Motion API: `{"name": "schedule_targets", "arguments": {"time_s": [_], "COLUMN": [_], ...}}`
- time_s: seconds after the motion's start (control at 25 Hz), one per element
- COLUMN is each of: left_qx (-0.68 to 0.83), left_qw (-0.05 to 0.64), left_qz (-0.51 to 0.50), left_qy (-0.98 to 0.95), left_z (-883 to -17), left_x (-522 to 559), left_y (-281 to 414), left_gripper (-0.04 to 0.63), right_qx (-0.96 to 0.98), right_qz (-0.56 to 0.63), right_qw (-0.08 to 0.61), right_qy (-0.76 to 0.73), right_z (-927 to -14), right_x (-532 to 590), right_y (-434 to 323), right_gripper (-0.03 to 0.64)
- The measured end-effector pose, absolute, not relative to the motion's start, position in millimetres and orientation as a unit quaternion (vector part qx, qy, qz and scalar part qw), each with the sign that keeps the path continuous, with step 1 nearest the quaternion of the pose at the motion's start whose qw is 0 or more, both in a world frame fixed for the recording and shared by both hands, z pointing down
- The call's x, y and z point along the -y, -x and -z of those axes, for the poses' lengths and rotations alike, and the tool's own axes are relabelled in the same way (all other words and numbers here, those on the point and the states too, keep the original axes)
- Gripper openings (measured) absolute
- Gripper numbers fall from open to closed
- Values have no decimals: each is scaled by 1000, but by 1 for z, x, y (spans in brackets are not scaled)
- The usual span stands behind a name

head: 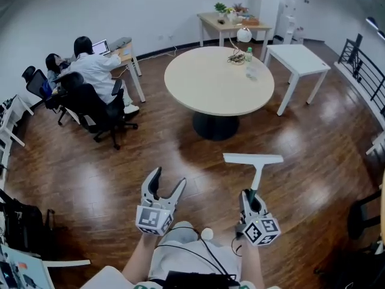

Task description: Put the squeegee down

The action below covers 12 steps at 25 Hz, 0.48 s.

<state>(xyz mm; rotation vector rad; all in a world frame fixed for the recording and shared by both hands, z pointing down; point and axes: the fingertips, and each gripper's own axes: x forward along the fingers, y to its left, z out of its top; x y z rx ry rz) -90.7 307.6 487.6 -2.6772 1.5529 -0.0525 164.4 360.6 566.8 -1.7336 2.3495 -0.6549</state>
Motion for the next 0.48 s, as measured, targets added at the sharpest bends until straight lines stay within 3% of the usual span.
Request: {"name": "schedule_targets", "arguments": {"time_s": [0.48], "left_qx": [-489], "left_qw": [3], "left_qz": [26], "left_qy": [872], "left_z": [-514], "left_x": [-228], "left_y": [62], "left_gripper": [351], "right_qx": [-788], "right_qz": [230], "right_qw": [47], "right_qy": [570], "right_z": [-585], "right_x": [-296], "right_y": [-172], "right_gripper": [55]}}
